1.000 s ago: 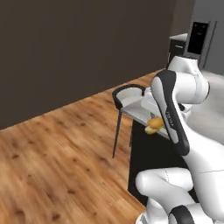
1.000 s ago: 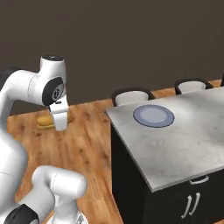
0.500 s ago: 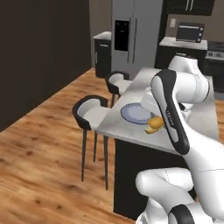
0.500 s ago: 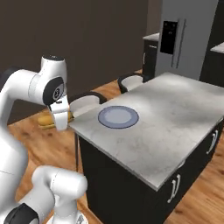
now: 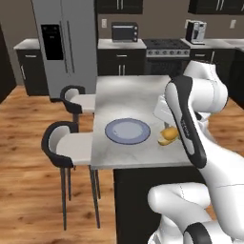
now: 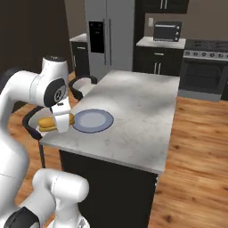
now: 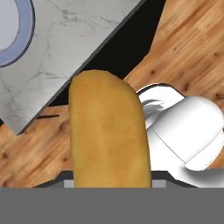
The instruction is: Move the hot dog bun to the plate on the dining table and place the condiment next to that plate. Then navigate to the fridge and take the sausage and place it on the plate as well.
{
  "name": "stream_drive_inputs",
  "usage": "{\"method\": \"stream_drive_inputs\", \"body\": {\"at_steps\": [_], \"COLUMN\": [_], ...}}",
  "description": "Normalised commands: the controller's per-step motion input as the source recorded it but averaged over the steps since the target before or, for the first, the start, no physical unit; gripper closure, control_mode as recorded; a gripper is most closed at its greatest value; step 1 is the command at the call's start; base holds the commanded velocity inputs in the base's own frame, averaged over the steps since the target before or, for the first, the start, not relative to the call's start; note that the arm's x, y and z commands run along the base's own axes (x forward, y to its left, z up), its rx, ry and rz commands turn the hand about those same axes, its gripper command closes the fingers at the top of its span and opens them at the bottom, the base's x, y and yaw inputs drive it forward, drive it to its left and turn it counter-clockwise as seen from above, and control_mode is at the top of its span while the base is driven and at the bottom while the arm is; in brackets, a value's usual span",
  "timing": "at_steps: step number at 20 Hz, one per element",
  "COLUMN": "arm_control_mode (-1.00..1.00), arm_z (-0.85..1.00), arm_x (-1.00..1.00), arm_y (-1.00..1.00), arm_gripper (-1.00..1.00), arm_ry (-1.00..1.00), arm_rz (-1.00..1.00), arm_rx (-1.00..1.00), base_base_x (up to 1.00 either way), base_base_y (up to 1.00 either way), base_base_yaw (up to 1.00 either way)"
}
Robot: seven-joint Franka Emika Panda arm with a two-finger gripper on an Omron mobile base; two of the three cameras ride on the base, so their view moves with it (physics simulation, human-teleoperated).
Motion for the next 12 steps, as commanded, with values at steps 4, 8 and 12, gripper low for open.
{"method": "stream_drive_inputs", "body": {"at_steps": [4, 8, 12], "arm_control_mode": [1.00, 1.00, 1.00], "arm_z": [0.00, 0.00, 0.00], "arm_x": [0.00, 0.00, 0.00], "arm_y": [0.00, 0.00, 0.00], "arm_gripper": [1.00, 1.00, 1.00], "arm_ry": [0.00, 0.00, 0.00], "arm_rz": [0.00, 0.00, 0.00], "arm_rx": [0.00, 0.00, 0.00], "base_base_x": [0.57, 0.76, 0.92], "base_base_y": [0.74, 0.59, 0.21], "base_base_yaw": [-0.49, -0.25, -0.04]}}
